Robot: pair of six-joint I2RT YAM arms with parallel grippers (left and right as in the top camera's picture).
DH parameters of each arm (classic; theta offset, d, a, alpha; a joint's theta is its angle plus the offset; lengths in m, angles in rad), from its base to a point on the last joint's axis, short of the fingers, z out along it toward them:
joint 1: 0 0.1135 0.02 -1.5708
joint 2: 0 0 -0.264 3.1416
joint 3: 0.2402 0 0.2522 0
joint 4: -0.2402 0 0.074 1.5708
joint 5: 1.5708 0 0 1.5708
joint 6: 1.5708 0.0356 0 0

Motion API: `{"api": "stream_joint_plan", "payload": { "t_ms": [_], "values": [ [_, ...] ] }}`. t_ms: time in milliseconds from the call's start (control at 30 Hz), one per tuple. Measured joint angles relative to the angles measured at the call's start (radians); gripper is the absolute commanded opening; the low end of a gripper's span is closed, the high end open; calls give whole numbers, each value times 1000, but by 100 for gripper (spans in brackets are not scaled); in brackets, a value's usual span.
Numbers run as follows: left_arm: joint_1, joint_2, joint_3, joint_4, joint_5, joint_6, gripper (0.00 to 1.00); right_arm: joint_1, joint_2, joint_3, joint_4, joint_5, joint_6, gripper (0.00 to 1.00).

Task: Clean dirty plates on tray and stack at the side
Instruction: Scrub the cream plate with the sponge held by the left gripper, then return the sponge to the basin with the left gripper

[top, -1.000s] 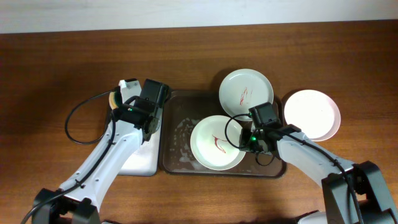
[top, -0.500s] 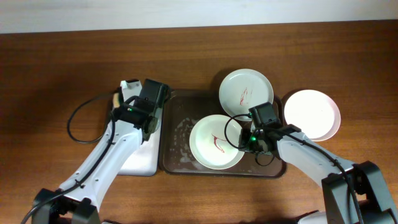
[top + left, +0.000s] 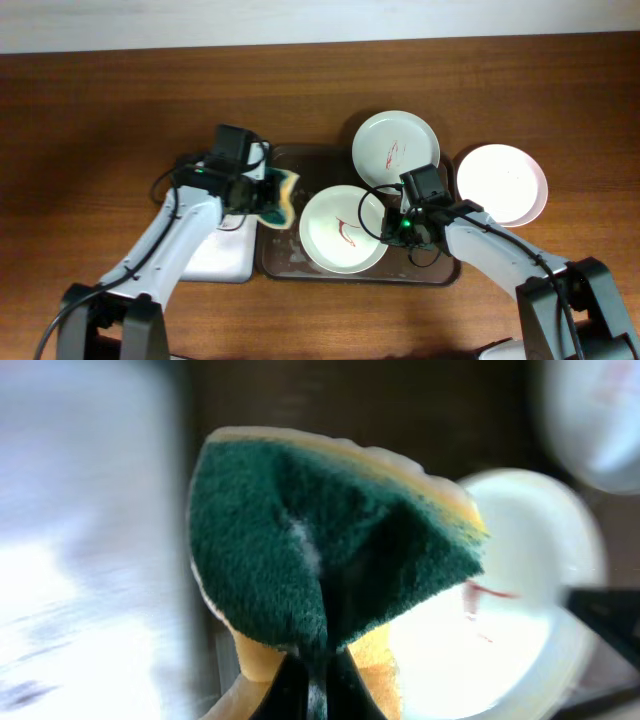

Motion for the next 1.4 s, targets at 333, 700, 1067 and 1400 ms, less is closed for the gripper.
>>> {"api": "stream_joint_plan", "payload": {
  "t_ms": [333,700,1067,1400],
  "values": [
    [-302,130,0,152,13,-288,0,0,2,0,0,-10,0,4],
    [-428,237,2,263,-18,-442,0,0,3,0,0,-10,0,4],
    [-449,238,61,117,-370,-452,0,0,5,0,4,-10,1,4],
    [-431,138,118,31,-277,-293,0,0,5,0,3,-11,1,4]
  ]
}}
